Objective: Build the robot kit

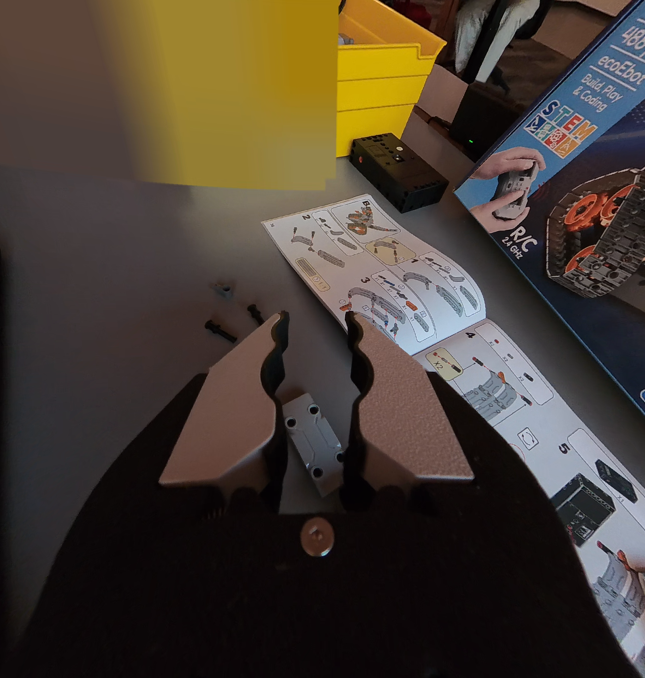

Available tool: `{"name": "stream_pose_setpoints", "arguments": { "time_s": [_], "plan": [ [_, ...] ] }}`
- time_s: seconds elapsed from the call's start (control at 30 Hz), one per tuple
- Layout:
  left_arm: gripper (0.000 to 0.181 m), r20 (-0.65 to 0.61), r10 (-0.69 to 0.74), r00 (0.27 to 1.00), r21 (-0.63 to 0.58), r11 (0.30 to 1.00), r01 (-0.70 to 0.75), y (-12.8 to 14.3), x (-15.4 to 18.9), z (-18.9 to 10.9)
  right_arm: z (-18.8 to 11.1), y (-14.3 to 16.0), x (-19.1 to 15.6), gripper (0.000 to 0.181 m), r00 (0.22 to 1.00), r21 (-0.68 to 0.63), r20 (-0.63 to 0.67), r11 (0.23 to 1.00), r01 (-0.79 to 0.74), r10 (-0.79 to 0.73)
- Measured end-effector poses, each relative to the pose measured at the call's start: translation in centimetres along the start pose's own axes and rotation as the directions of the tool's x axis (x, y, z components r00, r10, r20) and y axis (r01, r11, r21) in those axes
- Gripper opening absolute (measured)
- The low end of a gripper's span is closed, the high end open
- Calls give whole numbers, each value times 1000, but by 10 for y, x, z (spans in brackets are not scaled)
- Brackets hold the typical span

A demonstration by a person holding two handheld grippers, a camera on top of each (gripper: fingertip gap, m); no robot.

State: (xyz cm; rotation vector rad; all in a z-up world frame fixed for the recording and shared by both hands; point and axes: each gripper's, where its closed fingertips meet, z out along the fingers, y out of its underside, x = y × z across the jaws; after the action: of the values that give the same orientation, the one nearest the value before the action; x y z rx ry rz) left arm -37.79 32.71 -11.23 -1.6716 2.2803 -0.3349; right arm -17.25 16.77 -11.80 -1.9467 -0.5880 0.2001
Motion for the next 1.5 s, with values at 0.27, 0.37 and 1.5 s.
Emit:
{"name": "stream_pose_setpoints", "arguments": {
  "time_s": [0.27, 0.37, 1.5],
  "plan": [
    [68, -85, 14, 996, -94, 995, -23, 0, 13, 26, -2, 0, 0, 30, 1000, -2, 0, 1000, 13, -13],
    [68, -78, 53, 996, -150, 987, -64, 2, 16, 37, -3, -2, -1, 30, 1000, 0, -2, 1000, 18, -18],
    [92, 35, 11, 999, -309, 951, 1, 25, -2, 46, 2, 11, 2, 30, 1000, -55, 0, 998, 15, -15]
  ]
}}
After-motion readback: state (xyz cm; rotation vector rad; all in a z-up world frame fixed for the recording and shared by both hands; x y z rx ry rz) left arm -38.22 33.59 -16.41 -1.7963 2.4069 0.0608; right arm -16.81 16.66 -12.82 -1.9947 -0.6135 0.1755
